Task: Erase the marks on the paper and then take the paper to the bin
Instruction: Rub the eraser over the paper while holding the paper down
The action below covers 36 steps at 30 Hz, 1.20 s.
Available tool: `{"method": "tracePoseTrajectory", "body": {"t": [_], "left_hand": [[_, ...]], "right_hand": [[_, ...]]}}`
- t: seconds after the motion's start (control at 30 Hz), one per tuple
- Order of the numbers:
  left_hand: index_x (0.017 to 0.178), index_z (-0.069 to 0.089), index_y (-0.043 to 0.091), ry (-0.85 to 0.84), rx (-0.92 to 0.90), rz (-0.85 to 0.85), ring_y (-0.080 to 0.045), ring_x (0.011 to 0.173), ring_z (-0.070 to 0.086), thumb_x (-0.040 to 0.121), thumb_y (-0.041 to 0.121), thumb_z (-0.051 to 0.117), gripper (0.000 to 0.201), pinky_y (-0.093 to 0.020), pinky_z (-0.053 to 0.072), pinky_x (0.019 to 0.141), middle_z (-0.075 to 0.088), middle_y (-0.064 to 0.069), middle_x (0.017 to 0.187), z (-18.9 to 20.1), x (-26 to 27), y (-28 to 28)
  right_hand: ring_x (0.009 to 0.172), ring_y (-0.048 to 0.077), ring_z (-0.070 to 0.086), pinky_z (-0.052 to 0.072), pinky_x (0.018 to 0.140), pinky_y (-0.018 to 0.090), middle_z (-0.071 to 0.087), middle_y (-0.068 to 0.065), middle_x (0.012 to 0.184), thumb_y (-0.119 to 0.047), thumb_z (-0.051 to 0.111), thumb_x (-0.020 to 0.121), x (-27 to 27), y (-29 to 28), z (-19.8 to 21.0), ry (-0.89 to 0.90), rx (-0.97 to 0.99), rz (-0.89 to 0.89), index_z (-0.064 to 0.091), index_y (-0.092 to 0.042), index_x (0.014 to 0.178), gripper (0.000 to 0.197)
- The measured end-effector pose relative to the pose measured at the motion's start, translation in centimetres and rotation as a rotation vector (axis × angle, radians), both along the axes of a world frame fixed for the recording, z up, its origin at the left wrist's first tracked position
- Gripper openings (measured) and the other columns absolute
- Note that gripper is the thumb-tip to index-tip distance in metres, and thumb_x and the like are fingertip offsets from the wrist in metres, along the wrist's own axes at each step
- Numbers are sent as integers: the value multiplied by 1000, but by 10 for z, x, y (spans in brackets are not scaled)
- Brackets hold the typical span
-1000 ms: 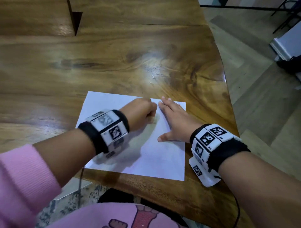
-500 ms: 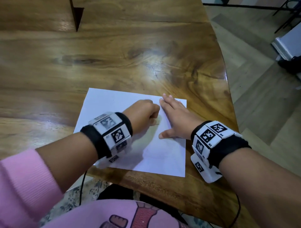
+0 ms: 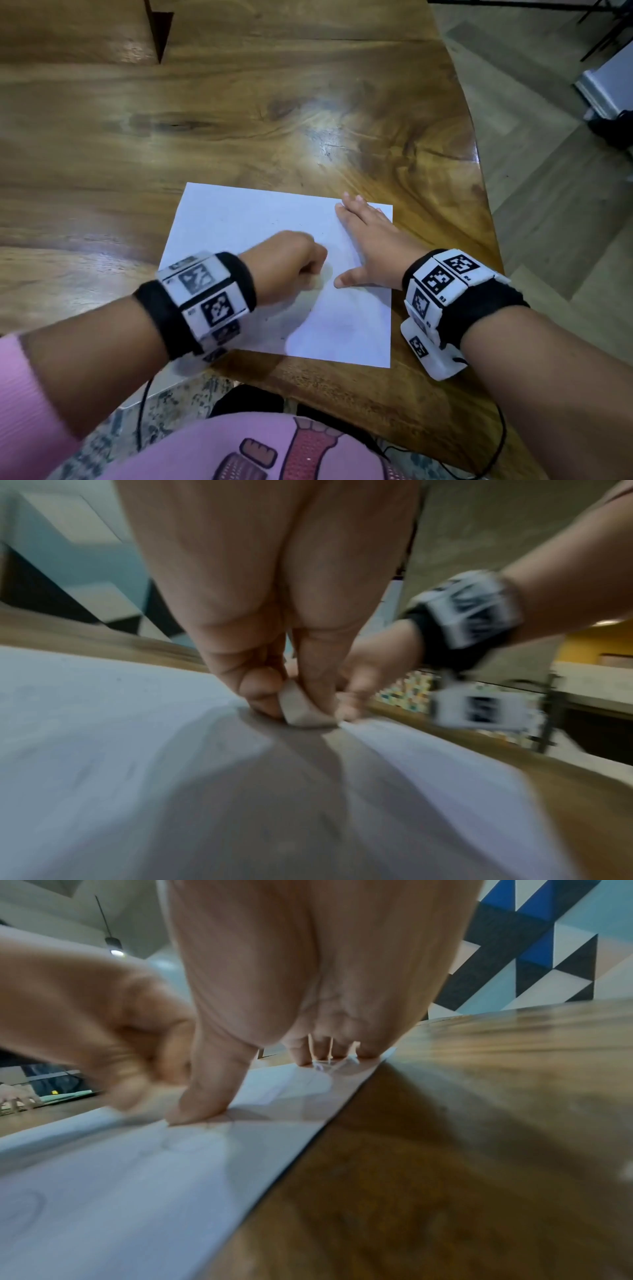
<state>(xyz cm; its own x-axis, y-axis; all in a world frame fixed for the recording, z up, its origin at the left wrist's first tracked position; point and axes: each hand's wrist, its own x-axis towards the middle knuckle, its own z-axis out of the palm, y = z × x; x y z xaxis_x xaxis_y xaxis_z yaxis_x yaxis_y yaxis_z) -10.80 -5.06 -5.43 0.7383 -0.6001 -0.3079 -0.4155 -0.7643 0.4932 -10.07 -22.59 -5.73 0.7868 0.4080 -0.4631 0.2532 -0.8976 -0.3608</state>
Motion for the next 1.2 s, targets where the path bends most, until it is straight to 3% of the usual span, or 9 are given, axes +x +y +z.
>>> {"method": "tracePoseTrajectory", "body": {"t": [0.17, 0.3, 0.43, 0.57, 0.73, 0.8, 0.9, 1.0, 1.2], "left_hand": [[65, 54, 16, 44, -35, -44, -17, 69, 47, 75, 9, 60, 14, -17, 29, 57, 43, 9, 68, -4, -18, 16], [69, 54, 14, -46, -40, 139, -20, 72, 46, 77, 14, 65, 13, -25, 28, 64, 49, -1, 75, -1, 18, -3], [64, 51, 13, 19, -18, 1, -19, 69, 47, 77, 9, 61, 17, -28, 34, 64, 49, 0, 73, -2, -15, 19], [69, 60, 10, 60, -20, -55, -17, 73, 53, 77, 10, 64, 8, -27, 40, 69, 56, -1, 78, -1, -26, 29], [66, 51, 16, -38, -46, 153, -21, 72, 47, 78, 12, 64, 18, -28, 35, 64, 41, 8, 68, -2, 9, 18], [63, 47, 19, 6, -46, 87, -19, 69, 45, 77, 12, 63, 23, -22, 33, 59, 42, 9, 66, -1, -9, 23], [66, 55, 13, 90, -43, -17, -18, 72, 51, 76, 10, 61, 12, -22, 38, 64, 52, 2, 76, -5, -35, 24], [68, 58, 12, 37, -68, 14, -16, 70, 47, 75, 11, 63, 9, -17, 31, 60, 45, 6, 71, -4, -18, 11], [63, 54, 13, 103, -89, -127, -18, 70, 51, 76, 17, 58, 14, -31, 41, 64, 51, -1, 76, -6, -49, 24]], "right_hand": [[144, 12, -17, -5, 115, 26, -18, -2, 157, -48, 72, 75, 0, -1, 0, -8, 5, 2, -5, -14, 150, 113], [144, 12, -16, -6, 114, 25, -18, -2, 157, -48, 72, 74, -1, 0, 0, -5, 4, -4, -5, -14, 150, 114], [144, 12, -16, -5, 114, 24, -18, -3, 157, -47, 73, 74, -1, -1, 1, -4, 18, -13, -4, -15, 151, 114], [144, 12, -17, -5, 114, 24, -18, -3, 157, -47, 73, 75, -1, 0, 2, -2, 13, -10, -5, -15, 150, 113], [144, 12, -17, -5, 114, 25, -18, -3, 157, -47, 73, 74, -1, 0, 2, 6, 10, -11, -5, -14, 150, 113], [144, 12, -17, -5, 114, 24, -18, -3, 157, -47, 73, 74, -1, 0, 2, 7, 10, -10, -5, -15, 151, 113], [144, 11, -17, -5, 113, 23, -19, -5, 157, -47, 73, 75, -1, 0, 3, 7, 13, -16, -5, -15, 151, 113], [144, 12, -17, -6, 113, 23, -19, -4, 157, -47, 73, 75, -1, 0, 2, 1, 13, -13, -5, -15, 151, 113], [144, 12, -16, -6, 113, 23, -17, -3, 158, -45, 74, 74, -1, 0, 3, 3, 12, -19, -4, -15, 151, 113]]}}
